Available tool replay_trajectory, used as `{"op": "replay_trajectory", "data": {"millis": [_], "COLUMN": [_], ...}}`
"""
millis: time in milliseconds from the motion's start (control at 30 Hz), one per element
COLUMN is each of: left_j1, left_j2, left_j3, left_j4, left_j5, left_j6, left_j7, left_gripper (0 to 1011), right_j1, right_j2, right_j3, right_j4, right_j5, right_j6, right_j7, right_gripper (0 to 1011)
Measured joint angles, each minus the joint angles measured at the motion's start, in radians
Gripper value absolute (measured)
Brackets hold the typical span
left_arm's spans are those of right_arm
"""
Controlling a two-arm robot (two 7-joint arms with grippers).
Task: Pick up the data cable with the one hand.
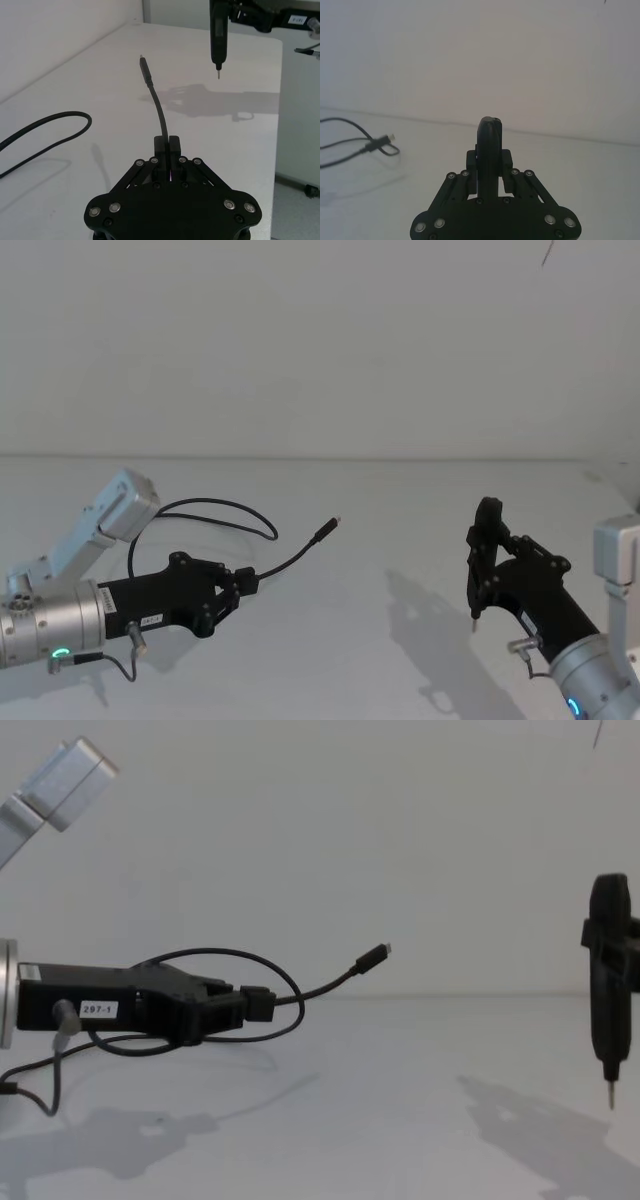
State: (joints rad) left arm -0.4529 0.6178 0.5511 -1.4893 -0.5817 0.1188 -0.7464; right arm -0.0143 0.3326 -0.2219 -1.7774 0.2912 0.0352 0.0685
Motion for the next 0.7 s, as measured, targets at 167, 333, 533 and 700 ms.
{"op": "replay_trajectory", "data": {"millis": [167,333,533,700], "left_j1": [0.003,0.005,0.006,0.007], "left_j2": [0.004,0.007,0.009,0.010], "left_j3": [0.001,0.002,0.003,0.003], "left_j4": [-0.003,-0.006,-0.007,-0.008], "left_j5": [-0.004,-0.006,-0.008,-0.010], "left_j6": [0.003,0.005,0.006,0.007], "left_j7": [-0.003,-0.004,-0.006,-0.007], "left_gripper": [48,48,48,48], "right_j1": [0.005,0.017,0.039,0.064], "right_j2": [-0.012,-0.032,-0.063,-0.092], "right_j3": [0.005,0.007,0.003,-0.007], "right_j4": [-0.025,-0.052,-0.075,-0.080], "right_j5": [0.021,0.045,0.074,0.090], "right_j6": [0.011,0.029,0.059,0.079], "right_j7": [0.008,0.013,0.016,0.016], "right_gripper": [279,279,279,279]}}
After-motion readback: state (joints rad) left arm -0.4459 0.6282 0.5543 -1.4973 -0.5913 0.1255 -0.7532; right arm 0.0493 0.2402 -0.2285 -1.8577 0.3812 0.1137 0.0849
